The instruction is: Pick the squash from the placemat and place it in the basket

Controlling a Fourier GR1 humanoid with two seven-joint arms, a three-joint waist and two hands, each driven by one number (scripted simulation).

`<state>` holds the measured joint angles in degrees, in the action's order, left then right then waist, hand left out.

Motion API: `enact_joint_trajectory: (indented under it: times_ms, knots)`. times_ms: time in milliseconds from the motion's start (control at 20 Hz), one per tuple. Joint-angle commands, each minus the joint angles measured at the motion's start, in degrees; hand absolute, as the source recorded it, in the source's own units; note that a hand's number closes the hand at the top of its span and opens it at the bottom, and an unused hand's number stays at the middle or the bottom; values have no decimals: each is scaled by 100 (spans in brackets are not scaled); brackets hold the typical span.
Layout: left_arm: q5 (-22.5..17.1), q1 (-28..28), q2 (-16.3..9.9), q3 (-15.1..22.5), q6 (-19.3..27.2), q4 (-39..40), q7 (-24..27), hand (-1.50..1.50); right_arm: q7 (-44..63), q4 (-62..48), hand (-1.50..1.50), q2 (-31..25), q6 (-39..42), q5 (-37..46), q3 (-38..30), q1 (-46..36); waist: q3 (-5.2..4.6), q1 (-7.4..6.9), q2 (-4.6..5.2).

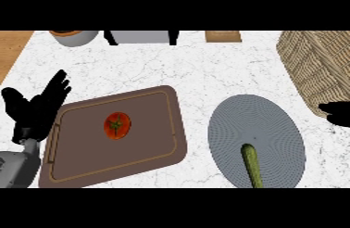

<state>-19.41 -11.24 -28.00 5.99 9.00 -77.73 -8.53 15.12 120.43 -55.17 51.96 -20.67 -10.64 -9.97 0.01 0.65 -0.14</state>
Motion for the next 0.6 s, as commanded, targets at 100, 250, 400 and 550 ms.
enact_joint_trajectory:
  times_ms: [100,250,400,550]
  knots:
    - [143,-186,118,-164,-35,97,-19,0,-1036,-495,-150,876,464,698,-657,457,6,-27,15]
    - [191,111,104,-222,-285,149,230,0,-1901,-363,-150,1385,883,1776,-867,1075,9,-30,13]
    - [191,143,208,-232,-280,-117,-31,0,-2130,-106,-150,2036,419,2637,-243,1157,6,-65,13]
    - [387,-90,169,-159,-55,-454,-492,0,-2984,-602,-150,2175,123,3288,-201,1160,11,-84,12]
